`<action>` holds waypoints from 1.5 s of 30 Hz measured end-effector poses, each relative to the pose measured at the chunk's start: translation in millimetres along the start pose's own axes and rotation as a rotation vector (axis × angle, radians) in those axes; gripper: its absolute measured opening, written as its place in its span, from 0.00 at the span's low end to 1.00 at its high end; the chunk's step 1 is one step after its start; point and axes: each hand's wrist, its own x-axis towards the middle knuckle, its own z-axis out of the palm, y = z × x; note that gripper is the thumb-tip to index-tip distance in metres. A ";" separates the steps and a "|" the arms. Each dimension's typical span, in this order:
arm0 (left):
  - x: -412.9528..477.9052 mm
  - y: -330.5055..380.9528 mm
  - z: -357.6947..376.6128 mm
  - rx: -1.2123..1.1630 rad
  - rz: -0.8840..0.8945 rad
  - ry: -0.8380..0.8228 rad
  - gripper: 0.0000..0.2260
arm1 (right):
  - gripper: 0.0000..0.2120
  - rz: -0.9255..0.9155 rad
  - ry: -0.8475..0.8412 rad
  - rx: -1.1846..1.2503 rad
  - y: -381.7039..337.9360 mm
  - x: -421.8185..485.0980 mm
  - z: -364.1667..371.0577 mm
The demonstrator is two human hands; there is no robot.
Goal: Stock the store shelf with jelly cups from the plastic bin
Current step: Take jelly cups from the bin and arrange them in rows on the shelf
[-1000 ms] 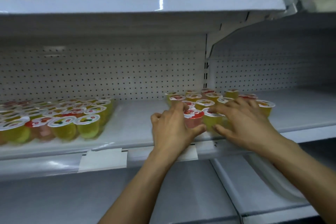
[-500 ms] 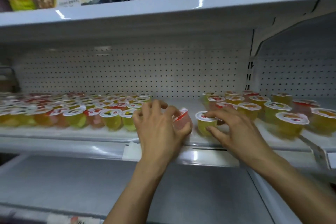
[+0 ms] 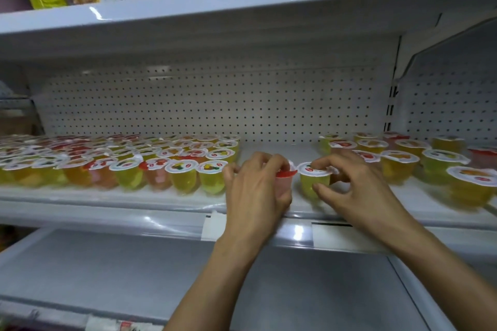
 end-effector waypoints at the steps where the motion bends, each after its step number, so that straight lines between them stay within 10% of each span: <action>1: -0.9 -5.8 -1.7 0.026 0.006 0.016 0.14 | 0.12 0.004 -0.008 0.009 -1.4 0.5 1.9; 10: -4.5 -42.5 -19.6 0.209 0.008 0.128 0.14 | 0.12 0.009 -0.034 0.068 -16.7 10.0 29.7; 16: 0.7 -49.5 -19.8 0.131 -0.033 0.087 0.37 | 0.13 0.005 -0.008 0.103 -19.3 16.1 39.0; 45: 12.2 -69.7 -32.3 0.167 -0.006 -0.067 0.19 | 0.12 -0.034 -0.040 0.116 -25.5 24.5 49.7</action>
